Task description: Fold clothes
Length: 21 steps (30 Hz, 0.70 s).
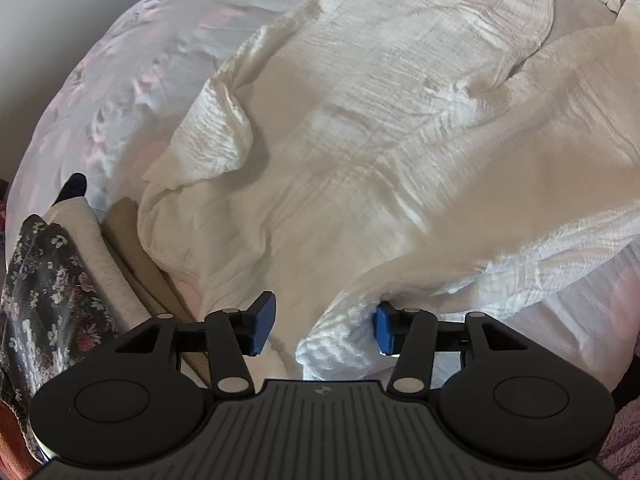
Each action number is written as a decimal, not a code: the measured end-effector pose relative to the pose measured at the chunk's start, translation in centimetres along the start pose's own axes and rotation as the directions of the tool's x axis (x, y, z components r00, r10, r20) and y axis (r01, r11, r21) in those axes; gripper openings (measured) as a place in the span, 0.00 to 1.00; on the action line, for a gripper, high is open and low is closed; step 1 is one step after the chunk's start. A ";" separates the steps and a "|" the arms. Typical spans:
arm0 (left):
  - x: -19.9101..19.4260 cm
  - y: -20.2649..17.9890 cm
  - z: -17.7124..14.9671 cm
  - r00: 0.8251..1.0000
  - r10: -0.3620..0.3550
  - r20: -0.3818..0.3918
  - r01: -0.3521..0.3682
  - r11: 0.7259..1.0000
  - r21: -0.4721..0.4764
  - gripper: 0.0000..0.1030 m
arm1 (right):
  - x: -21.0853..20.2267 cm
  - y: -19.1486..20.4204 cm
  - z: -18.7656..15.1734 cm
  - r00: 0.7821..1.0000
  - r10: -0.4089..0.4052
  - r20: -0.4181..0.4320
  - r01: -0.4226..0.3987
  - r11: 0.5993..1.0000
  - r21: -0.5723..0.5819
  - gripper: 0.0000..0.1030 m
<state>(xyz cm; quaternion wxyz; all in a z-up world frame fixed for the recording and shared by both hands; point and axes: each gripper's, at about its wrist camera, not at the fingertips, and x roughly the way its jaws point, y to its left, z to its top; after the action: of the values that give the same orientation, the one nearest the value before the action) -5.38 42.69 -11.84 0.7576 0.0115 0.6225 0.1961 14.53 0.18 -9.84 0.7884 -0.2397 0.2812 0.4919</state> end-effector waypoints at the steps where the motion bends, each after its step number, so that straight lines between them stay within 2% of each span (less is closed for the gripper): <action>1: -0.5 0.3 -0.3 1.000 0.002 0.015 -0.002 1.000 -0.005 0.51 | 0.0 0.0 0.0 1.000 0.002 -0.003 -0.002 1.000 -0.002 0.58; 3: -1.1 0.8 -0.7 0.999 -0.029 0.020 0.029 1.000 0.001 0.55 | 0.0 0.1 0.0 1.000 0.000 -0.003 0.000 1.000 -0.007 0.58; 6: -1.0 1.2 -1.0 0.999 -0.045 -0.023 0.046 0.999 0.027 0.61 | -0.1 0.1 0.0 1.000 -0.004 -0.002 0.004 1.000 -0.009 0.58; 9: -0.7 1.0 -1.2 0.996 -0.036 -0.076 0.043 0.994 0.101 0.61 | -0.1 0.1 0.1 1.000 -0.005 -0.003 0.005 1.000 -0.006 0.58; 11: -0.8 0.8 -1.2 0.996 0.002 -0.086 0.010 0.990 0.139 0.61 | -0.2 0.1 0.1 1.000 -0.005 -0.002 0.005 1.000 -0.005 0.58; 18: -2.4 1.2 -1.2 0.997 -0.011 -0.073 0.022 0.988 0.154 0.61 | -0.1 -0.1 0.0 1.000 0.000 -0.007 0.000 1.000 -0.001 0.58; 21: -3.4 -0.6 -1.7 0.999 0.008 -0.032 0.000 0.975 0.221 0.61 | 0.0 -0.1 0.0 1.000 -0.001 -0.009 0.001 1.000 -0.002 0.58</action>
<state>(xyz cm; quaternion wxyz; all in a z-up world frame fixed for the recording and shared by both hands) -7.28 40.69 -9.21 0.7409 0.0935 0.6527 0.1275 14.58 0.16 -9.78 0.7871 -0.2430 0.2841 0.4907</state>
